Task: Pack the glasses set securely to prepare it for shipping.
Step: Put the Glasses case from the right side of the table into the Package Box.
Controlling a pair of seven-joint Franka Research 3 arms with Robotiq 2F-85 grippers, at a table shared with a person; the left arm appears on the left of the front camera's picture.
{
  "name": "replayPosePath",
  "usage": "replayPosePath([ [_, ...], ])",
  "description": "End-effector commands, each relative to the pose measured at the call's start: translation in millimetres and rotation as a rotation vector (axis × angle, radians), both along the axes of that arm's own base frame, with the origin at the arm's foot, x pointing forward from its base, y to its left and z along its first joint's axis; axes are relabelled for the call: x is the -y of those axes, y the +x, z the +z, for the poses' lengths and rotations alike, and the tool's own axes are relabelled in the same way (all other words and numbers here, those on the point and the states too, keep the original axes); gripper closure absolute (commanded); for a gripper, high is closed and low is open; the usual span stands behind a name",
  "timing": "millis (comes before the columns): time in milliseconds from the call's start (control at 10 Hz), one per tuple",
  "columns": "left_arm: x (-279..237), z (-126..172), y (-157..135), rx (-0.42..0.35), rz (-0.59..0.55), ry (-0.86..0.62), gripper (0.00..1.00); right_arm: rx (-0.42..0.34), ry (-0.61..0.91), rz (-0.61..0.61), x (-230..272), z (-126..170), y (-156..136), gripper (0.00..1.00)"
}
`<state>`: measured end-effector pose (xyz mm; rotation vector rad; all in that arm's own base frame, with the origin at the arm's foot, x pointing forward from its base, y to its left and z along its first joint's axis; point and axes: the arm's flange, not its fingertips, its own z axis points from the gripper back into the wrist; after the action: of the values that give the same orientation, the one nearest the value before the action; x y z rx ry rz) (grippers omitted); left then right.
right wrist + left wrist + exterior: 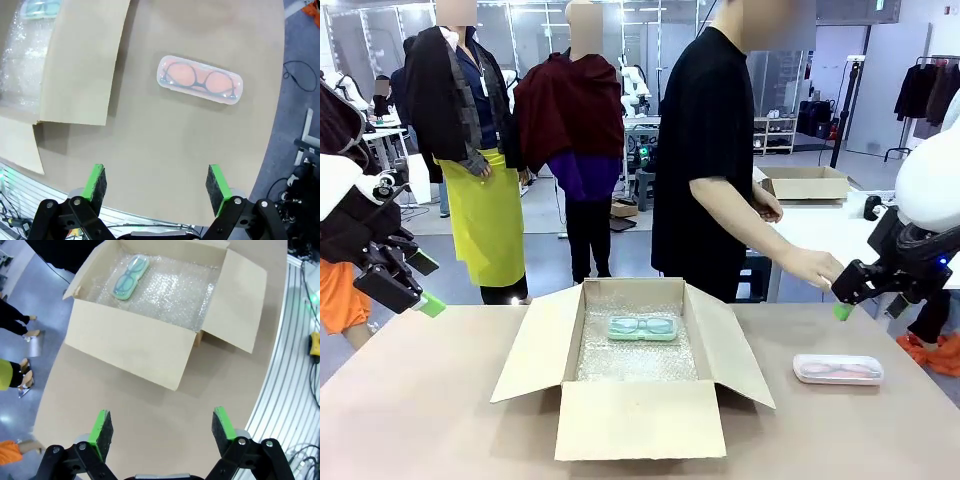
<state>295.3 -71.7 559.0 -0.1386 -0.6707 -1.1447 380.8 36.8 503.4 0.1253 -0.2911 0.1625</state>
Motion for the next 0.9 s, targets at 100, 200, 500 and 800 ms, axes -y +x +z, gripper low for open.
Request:
replayPosePath([
  [100,-1.5,0.5,0.5,0.006,-0.010,-0.006,0.00,0.007,-0.015,0.010,-7.1,1.3,0.3,0.00],
  [200,-1.5,0.5,0.5,0.006,-0.010,-0.006,0.00,0.007,-0.015,0.010,-7.1,1.3,0.3,0.00],
  [500,-1.5,0.5,0.5,0.006,-0.010,-0.006,0.00,0.007,-0.015,0.010,-7.1,1.3,0.3,0.00],
  [800,-1.5,0.5,0.5,0.006,-0.010,-0.006,0.00,0.001,-0.004,0.016,-5.4,0.0,-0.3,0.00],
])
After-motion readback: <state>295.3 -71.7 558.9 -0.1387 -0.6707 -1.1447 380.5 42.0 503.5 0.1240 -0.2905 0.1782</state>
